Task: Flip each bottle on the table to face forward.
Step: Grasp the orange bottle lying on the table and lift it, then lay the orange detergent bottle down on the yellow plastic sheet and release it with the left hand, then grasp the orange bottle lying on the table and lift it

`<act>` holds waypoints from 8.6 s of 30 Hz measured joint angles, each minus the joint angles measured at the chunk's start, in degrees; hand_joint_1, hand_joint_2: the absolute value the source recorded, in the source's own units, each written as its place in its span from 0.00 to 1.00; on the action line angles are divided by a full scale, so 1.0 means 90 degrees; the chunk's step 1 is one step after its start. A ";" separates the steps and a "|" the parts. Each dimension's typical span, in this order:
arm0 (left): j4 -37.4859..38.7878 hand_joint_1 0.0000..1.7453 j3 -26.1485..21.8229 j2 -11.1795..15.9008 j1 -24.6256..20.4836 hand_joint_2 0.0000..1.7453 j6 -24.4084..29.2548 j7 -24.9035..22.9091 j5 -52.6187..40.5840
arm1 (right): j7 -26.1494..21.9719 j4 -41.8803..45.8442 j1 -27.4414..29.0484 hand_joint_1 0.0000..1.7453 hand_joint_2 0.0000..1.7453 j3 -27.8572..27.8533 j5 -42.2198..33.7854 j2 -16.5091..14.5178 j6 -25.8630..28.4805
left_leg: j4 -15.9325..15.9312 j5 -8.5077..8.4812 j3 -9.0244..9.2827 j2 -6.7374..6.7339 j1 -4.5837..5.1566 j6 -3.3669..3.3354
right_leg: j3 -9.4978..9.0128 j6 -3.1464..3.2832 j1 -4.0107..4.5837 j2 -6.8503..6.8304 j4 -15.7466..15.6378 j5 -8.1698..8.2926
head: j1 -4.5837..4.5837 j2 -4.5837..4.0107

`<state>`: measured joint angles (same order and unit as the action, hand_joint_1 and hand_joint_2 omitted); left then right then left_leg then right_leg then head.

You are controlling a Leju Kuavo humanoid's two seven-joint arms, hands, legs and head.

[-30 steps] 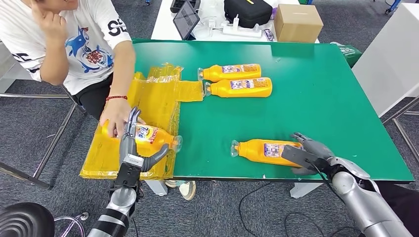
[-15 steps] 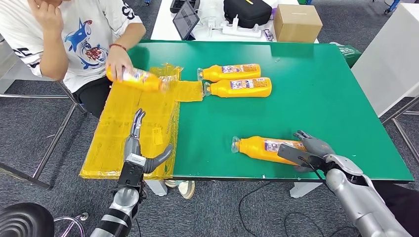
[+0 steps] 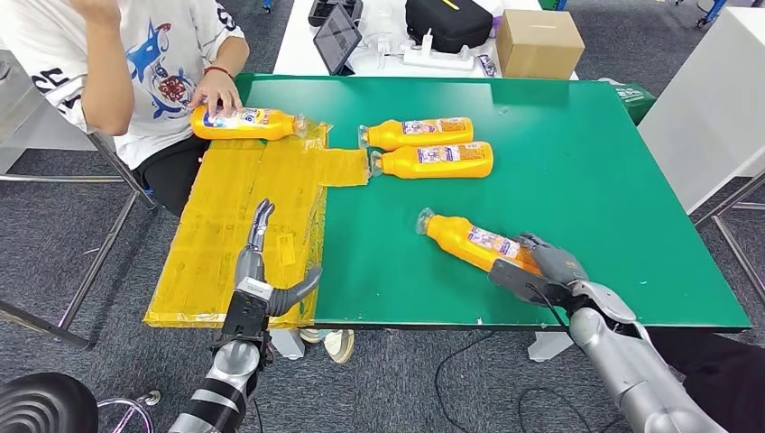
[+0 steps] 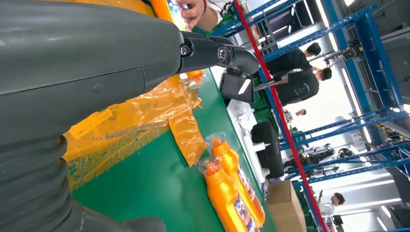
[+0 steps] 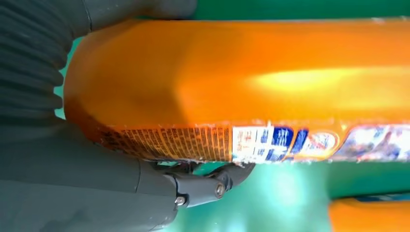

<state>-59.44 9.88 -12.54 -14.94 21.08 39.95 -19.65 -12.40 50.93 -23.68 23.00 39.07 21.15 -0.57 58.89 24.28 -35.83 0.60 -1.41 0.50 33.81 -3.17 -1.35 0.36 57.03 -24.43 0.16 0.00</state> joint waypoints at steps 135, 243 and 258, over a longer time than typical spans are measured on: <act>-0.0765 1.00 0.0437 0.0310 -0.0930 1.00 0.0985 -0.1004 -0.0245 | -0.2954 0.2366 0.1901 0.00 0.00 -0.0145 -0.2827 -0.3561 0.1973 | -0.0011 -0.0009 -0.0045 0.0018 -0.0003 0.0004 | 0.0043 0.0001 0.0002 -0.0004 0.0005 -0.0002 | -0.0002 0.0000; -0.0363 0.00 -0.0786 0.0212 -0.0264 1.00 0.0176 0.0041 0.0778 | 0.0042 -0.1031 -0.1195 0.00 1.00 0.0027 -0.0008 -0.1320 -0.0897 | -0.0009 -0.0020 -0.0009 0.0034 0.0003 -0.0009 | 0.0004 -0.0010 -0.0003 -0.0030 0.0003 0.0011 | -0.0001 0.0000; 0.0248 0.00 -0.0674 0.0161 -0.0538 1.00 0.0150 0.0041 0.0769 | 0.0113 -0.2156 -0.1990 0.00 1.00 0.0806 0.0018 -0.1066 -0.1751 | -0.0007 -0.0028 -0.0008 0.0035 0.0004 -0.0020 | -0.0001 -0.0018 -0.0003 -0.0029 0.0003 0.0017 | -0.0001 0.0000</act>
<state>-57.21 3.81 -11.08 -19.77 22.43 40.33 -12.74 -11.38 31.52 -41.58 30.26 39.24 11.55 -16.33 58.83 24.04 -35.91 0.91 -1.37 0.32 33.80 -3.33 -1.37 0.10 57.06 -24.28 0.15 0.00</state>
